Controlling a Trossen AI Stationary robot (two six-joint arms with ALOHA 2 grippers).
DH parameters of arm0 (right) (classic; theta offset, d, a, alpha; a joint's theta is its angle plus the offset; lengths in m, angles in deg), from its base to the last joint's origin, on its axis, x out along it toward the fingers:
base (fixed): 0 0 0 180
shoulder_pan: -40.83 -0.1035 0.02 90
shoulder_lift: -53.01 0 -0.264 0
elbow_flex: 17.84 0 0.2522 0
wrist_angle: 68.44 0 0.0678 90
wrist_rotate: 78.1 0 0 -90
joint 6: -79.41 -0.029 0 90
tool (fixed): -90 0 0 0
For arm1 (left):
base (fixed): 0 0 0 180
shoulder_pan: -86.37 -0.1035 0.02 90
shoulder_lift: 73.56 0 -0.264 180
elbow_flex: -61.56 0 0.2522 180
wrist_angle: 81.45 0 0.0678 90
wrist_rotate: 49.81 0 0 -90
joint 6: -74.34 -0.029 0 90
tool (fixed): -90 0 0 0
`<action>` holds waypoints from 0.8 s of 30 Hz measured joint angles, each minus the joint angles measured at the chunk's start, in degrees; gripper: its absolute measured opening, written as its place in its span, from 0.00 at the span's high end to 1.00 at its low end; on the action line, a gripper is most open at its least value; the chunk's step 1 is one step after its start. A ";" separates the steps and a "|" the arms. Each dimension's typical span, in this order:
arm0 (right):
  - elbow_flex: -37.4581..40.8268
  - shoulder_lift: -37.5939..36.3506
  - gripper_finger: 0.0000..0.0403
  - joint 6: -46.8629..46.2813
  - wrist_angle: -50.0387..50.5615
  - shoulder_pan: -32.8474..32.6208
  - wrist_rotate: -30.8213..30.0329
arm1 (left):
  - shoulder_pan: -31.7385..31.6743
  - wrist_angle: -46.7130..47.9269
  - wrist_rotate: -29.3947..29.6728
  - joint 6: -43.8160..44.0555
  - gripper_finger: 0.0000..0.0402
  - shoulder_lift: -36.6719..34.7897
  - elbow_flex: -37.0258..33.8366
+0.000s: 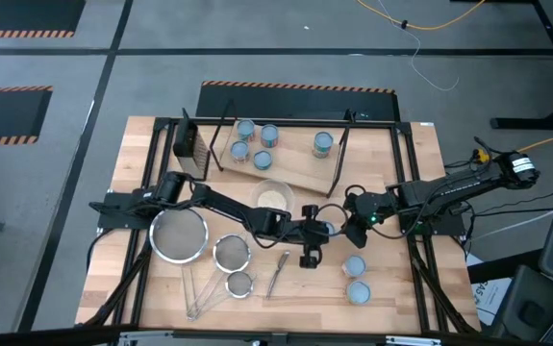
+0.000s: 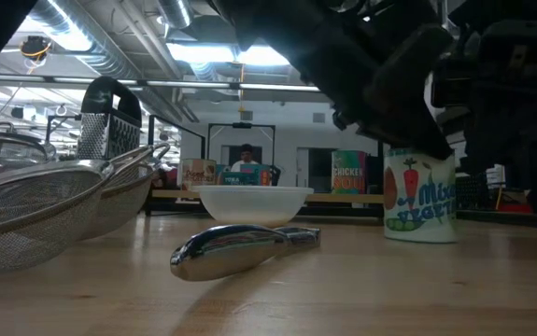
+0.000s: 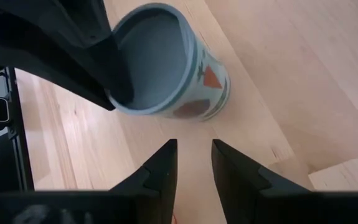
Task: Pick and place cans onto a shelf
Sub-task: Put the canned mixed vegetables on the shelf
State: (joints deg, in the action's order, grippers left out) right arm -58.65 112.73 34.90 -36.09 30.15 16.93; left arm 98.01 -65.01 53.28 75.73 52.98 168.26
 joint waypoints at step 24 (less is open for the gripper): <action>-0.02 -10.84 0.74 1.81 4.19 -0.01 -0.78 | -2.82 12.57 -0.77 -9.64 0.98 -15.68 -0.08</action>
State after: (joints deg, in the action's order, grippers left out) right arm -58.67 101.89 36.71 -31.90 30.14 16.14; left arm 95.19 -52.44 52.51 66.09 37.30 168.18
